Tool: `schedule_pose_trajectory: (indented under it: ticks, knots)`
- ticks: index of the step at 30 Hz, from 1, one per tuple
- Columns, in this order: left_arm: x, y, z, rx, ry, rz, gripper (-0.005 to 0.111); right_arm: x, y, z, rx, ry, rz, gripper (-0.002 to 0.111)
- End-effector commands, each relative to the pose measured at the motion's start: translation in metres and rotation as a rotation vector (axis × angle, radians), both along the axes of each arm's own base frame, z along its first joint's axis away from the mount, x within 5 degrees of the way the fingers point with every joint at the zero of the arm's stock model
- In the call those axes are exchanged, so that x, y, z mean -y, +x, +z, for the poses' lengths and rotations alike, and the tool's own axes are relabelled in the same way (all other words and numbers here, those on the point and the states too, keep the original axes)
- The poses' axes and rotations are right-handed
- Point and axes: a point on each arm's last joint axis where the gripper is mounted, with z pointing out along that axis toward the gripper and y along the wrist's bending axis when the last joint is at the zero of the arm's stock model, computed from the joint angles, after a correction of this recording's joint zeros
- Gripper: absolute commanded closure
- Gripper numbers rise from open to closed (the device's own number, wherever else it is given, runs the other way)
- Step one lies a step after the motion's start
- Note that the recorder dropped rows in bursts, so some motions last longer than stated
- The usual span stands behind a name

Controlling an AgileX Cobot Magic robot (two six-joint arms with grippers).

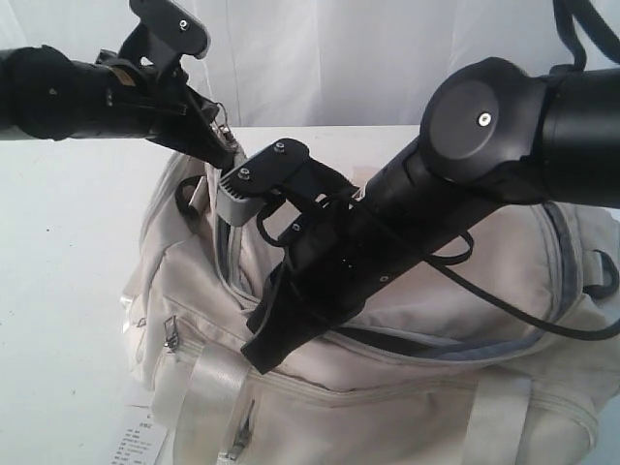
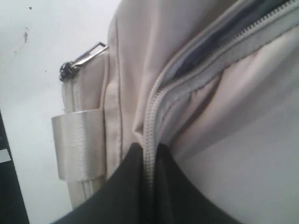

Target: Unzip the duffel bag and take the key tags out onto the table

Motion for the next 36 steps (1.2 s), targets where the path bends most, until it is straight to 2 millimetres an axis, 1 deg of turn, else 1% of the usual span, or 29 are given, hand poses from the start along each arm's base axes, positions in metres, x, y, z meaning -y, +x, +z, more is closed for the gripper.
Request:
schedule_pose_trajectory:
  ticks: [1,5,9,11,13,14,17,18,20,21,24,25,27,30,32,34,36]
  knots:
    - [-0.015,0.026,0.019,0.274,-0.102,0.118,0.107,0.009,-0.02,-0.011,-0.166,-0.122,0.105,0.108]
    - [-0.022,0.039,0.005,0.301,-0.099,0.159,0.107,0.01,-0.021,-0.011,-0.172,-0.127,0.11,0.108]
    - [-0.028,0.048,-0.012,0.248,-0.073,0.177,0.107,0.01,-0.021,-0.011,-0.174,-0.128,0.111,0.108]
    - [-0.028,0.047,-0.017,0.202,-0.066,0.173,0.106,0.01,-0.021,-0.011,-0.174,-0.128,0.111,0.108]
    - [-0.027,0.046,-0.021,0.165,-0.056,0.165,0.099,0.01,-0.021,-0.011,-0.174,-0.128,0.111,0.108]
    - [-0.027,0.045,-0.021,0.155,-0.053,0.162,0.093,0.01,-0.021,-0.011,-0.174,-0.128,0.111,0.108]
    - [-0.027,0.042,-0.02,0.112,-0.042,0.149,0.067,0.01,-0.021,-0.011,-0.174,-0.128,0.111,0.108]
    - [-0.028,0.039,-0.018,0.092,-0.038,0.142,0.055,0.01,-0.021,-0.011,-0.172,-0.127,0.11,0.108]
    - [-0.028,0.034,-0.012,0.064,-0.032,0.13,0.044,0.009,-0.02,-0.01,-0.168,-0.115,0.1,0.108]
    - [-0.029,0.029,-0.005,0.06,-0.034,0.123,0.039,0.008,-0.02,-0.01,-0.174,-0.107,0.095,0.108]
    - [-0.033,0.012,0.015,0.017,-0.029,0.095,0.039,0.007,-0.021,-0.009,-0.177,-0.099,0.105,0.108]
    - [-0.034,0.005,0.023,0.006,-0.028,0.086,0.039,0.007,-0.021,-0.009,-0.176,-0.094,0.109,0.106]
    - [-0.037,-0.011,0.036,-0.043,-0.016,0.058,0.039,0.006,-0.021,-0.008,-0.176,-0.083,0.117,0.099]
    - [-0.042,-0.034,0.05,-0.119,0.006,0.019,0.039,0.006,-0.022,-0.008,-0.166,-0.07,0.141,0.081]
    - [-0.045,-0.049,0.056,-0.18,0.027,-0.008,0.039,0.005,-0.021,-0.008,-0.146,-0.063,0.152,0.065]
    - [-0.049,-0.063,0.063,-0.22,0.048,-0.03,0.042,0.004,-0.019,-0.007,-0.132,-0.055,0.141,0.049]
    - [-0.054,-0.077,0.068,-0.26,0.085,-0.05,0.049,0.004,-0.019,-0.007,-0.116,-0.051,0.156,0.037]
